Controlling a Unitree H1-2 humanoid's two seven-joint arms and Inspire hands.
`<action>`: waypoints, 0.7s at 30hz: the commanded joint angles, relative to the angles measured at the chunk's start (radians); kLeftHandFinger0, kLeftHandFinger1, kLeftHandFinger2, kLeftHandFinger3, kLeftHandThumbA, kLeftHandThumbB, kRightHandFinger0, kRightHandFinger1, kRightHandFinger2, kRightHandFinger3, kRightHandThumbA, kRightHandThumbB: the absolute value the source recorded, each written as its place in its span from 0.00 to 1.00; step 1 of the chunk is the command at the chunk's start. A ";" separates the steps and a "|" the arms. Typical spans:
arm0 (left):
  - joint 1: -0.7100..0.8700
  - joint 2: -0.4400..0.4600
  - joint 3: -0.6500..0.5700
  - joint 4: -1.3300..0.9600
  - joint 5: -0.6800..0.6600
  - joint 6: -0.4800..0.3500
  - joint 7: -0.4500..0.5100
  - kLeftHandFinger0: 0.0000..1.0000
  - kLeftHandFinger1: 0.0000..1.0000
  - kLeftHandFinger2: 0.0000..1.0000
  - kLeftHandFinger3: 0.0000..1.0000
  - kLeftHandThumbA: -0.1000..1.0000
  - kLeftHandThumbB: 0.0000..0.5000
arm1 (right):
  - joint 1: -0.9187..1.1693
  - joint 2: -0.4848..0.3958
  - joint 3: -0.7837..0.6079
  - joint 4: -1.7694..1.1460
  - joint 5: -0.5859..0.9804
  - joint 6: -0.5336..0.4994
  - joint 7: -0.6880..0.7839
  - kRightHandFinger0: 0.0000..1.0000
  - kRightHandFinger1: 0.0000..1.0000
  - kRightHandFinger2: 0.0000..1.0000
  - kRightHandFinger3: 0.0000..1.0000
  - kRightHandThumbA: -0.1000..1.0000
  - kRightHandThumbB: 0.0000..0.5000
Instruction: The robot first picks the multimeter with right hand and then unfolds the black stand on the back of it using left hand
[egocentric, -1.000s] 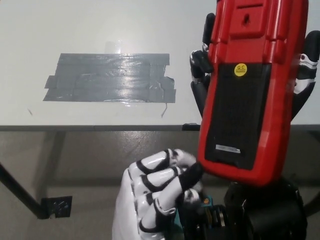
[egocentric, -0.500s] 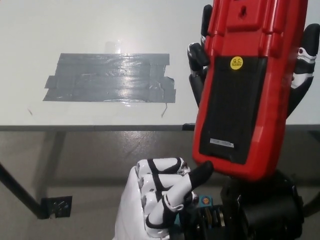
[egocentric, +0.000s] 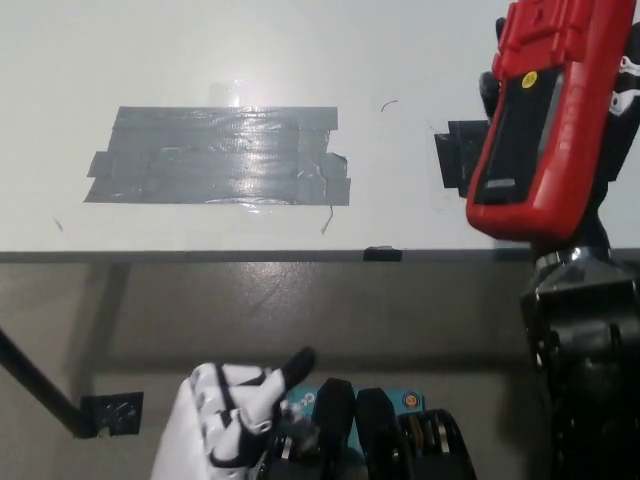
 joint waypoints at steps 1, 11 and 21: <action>0.059 0.019 0.017 -0.012 0.047 -0.009 0.117 0.08 0.00 0.00 1.00 0.73 0.35 | -0.106 -0.012 -0.022 0.093 -0.110 -0.003 0.086 0.73 0.00 0.51 0.81 0.00 0.15; 0.131 0.068 0.034 0.020 0.081 -0.009 0.177 0.00 0.00 0.03 1.00 0.73 0.28 | -0.281 -0.132 0.053 0.487 -0.626 -0.164 0.040 0.64 0.24 0.60 0.52 0.00 0.25; 0.154 0.069 0.043 0.044 0.084 -0.009 0.190 0.59 0.05 0.03 1.00 0.72 0.30 | -0.527 -0.262 0.247 0.943 -0.999 -0.273 -0.150 0.00 0.00 0.40 0.73 0.00 0.26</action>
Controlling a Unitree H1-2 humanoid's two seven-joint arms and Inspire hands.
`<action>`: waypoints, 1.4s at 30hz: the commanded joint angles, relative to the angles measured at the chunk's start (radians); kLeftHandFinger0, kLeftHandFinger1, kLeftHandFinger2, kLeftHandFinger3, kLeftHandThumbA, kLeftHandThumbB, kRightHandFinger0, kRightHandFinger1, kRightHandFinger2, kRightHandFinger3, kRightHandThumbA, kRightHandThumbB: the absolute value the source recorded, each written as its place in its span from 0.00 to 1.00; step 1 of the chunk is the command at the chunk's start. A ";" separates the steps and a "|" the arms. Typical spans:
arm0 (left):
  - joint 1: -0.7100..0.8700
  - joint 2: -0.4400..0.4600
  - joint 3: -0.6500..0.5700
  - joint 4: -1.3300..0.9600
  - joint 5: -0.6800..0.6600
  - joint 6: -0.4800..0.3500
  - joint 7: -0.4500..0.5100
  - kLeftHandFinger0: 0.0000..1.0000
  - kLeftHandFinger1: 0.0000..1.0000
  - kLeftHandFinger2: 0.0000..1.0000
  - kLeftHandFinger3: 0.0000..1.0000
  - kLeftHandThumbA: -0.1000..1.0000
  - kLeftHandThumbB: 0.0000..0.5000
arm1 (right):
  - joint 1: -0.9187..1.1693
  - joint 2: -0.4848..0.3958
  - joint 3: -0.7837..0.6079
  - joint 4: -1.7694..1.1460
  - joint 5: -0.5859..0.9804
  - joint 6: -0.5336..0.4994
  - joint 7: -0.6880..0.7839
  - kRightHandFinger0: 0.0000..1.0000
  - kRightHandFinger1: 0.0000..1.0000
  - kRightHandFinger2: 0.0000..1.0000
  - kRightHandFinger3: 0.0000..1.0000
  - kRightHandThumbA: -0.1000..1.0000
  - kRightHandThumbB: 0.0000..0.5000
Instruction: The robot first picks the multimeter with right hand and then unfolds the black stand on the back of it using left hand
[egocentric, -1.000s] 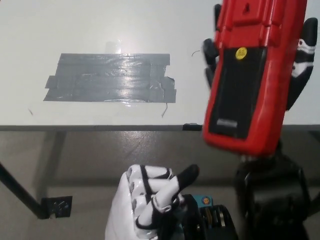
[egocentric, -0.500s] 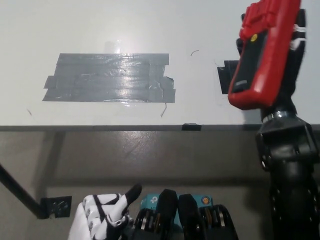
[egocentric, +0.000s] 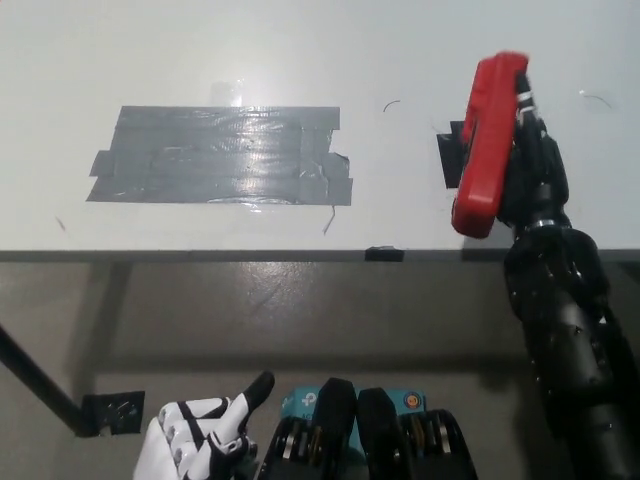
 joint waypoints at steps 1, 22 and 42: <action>0.058 0.035 0.025 0.005 0.032 -0.009 0.111 0.82 0.10 0.09 1.00 0.73 0.33 | -0.404 -0.109 0.168 0.322 -0.589 -0.268 -0.118 0.00 0.01 0.45 0.76 0.00 0.25; 0.104 0.055 0.051 0.021 0.050 -0.009 0.061 1.00 0.45 0.50 1.00 0.75 0.34 | -0.623 -0.139 0.352 0.789 -0.731 -0.441 -0.281 0.02 0.15 0.53 0.63 0.00 0.34; 0.091 0.066 0.068 0.022 0.021 -0.009 0.056 1.00 0.58 0.63 1.00 0.65 0.34 | -0.598 -0.150 0.589 0.926 -0.834 -0.088 0.384 1.00 1.00 1.00 1.00 0.74 1.00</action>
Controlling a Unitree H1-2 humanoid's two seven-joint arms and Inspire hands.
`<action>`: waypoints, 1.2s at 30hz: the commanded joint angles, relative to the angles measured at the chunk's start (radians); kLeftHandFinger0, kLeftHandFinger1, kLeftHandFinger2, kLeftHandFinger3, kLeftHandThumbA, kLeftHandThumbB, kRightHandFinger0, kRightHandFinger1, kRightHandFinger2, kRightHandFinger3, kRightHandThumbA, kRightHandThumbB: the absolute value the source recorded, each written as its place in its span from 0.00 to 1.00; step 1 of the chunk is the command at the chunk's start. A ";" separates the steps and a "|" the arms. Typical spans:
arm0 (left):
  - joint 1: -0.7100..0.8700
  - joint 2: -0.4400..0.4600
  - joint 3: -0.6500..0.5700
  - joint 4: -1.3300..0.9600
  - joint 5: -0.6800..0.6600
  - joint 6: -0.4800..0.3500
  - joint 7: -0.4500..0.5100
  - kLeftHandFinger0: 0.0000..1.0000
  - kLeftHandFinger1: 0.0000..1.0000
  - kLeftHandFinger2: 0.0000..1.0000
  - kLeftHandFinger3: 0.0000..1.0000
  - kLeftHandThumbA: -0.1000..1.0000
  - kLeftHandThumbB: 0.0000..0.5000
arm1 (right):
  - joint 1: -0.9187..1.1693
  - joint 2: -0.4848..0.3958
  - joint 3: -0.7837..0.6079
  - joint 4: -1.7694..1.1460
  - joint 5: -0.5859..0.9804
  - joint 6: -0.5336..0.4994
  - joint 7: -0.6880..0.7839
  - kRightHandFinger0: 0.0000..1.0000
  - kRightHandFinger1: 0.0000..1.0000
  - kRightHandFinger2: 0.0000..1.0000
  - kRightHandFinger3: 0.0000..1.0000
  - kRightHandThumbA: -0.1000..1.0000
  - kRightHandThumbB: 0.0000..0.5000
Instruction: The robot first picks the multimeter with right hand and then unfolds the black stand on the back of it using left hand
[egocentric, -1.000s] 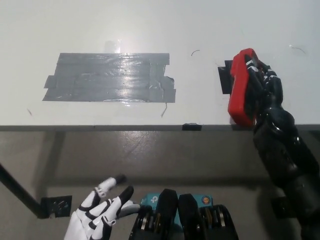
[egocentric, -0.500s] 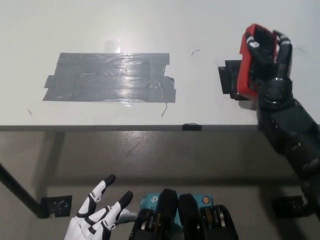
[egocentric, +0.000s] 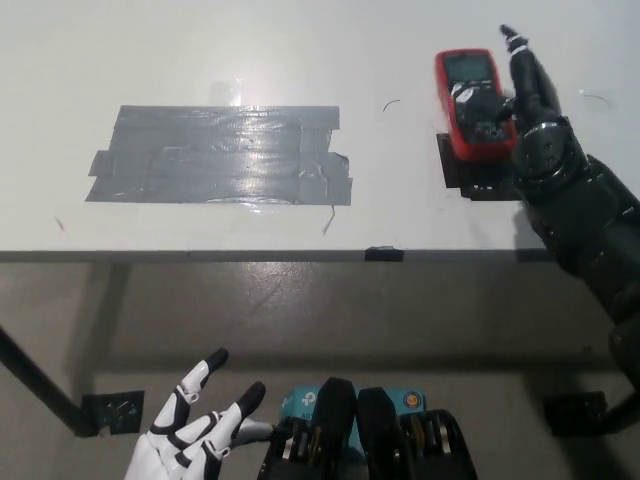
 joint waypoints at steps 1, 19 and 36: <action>0.023 0.031 0.025 -0.014 -0.009 -0.009 0.052 1.00 0.62 0.65 1.00 0.66 0.36 | -0.105 -0.024 0.039 0.038 -0.149 0.025 0.222 1.00 1.00 1.00 1.00 0.75 1.00; -0.280 -0.001 0.156 0.199 -0.269 0.096 -0.150 1.00 1.00 1.00 1.00 0.93 0.29 | 0.159 -0.397 -0.296 -1.460 -0.177 0.248 0.276 1.00 1.00 1.00 1.00 0.91 0.84; -0.456 -0.012 0.221 0.450 -0.568 0.219 -0.272 1.00 1.00 1.00 1.00 1.00 0.27 | 0.746 -0.266 -0.372 -2.102 -0.105 0.241 0.175 1.00 1.00 1.00 1.00 0.79 0.62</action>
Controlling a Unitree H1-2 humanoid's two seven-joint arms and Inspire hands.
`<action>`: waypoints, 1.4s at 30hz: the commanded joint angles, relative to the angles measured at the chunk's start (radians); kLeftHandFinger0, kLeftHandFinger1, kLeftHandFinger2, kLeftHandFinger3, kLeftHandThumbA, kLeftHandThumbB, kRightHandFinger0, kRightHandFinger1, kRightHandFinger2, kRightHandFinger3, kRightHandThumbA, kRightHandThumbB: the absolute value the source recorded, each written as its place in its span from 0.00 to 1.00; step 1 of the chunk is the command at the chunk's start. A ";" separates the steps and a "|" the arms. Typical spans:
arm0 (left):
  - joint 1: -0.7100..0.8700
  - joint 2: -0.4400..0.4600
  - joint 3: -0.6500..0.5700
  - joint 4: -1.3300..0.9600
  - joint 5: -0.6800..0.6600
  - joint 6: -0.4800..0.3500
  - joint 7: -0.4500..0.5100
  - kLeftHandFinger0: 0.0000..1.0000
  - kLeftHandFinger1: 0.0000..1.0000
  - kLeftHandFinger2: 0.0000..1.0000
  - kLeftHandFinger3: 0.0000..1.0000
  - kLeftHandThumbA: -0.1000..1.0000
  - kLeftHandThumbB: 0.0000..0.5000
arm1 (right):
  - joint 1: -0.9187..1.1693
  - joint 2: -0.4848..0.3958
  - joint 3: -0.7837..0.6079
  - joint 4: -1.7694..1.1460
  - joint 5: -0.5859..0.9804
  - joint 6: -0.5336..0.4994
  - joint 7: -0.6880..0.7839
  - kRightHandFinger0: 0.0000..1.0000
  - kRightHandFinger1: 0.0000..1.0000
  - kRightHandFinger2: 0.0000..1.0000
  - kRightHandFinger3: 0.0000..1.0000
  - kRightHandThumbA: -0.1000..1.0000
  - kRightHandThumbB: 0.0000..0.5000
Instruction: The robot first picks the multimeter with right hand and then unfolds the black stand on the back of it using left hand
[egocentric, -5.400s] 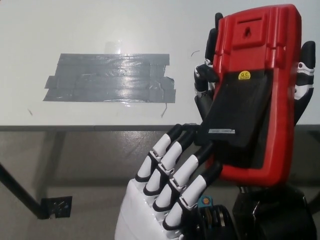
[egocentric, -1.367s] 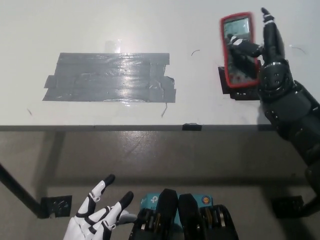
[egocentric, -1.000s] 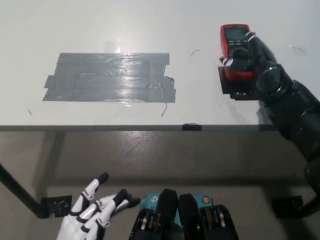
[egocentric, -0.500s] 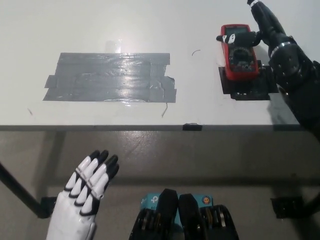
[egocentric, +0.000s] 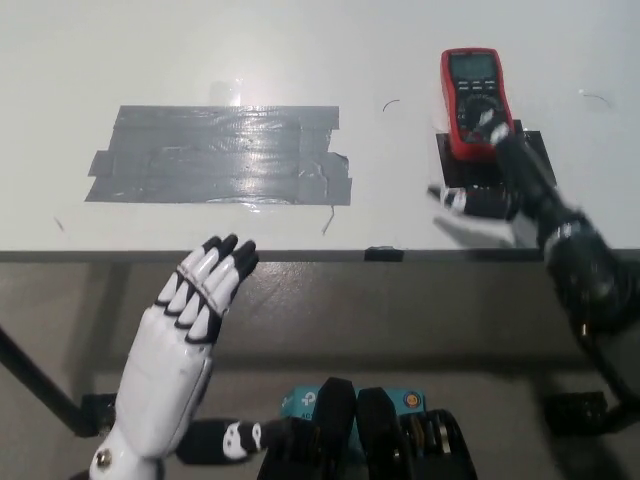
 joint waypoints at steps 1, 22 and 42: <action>-0.136 -0.004 0.114 0.199 -0.491 0.210 -0.209 1.00 1.00 1.00 1.00 1.00 0.28 | 0.222 -0.084 -0.226 -1.105 0.033 0.108 0.006 1.00 1.00 1.00 1.00 0.79 0.61; 0.089 -0.020 0.121 0.201 -0.526 0.210 -0.271 1.00 1.00 1.00 1.00 1.00 0.27 | 0.529 0.148 -0.178 -0.472 -0.125 -0.211 -0.073 1.00 1.00 1.00 1.00 0.67 0.42; 0.254 -0.026 0.146 0.239 -0.563 0.171 -0.316 1.00 1.00 1.00 1.00 0.95 0.22 | 0.665 0.193 -0.158 -0.417 -0.212 -0.238 0.015 1.00 1.00 1.00 1.00 0.56 0.40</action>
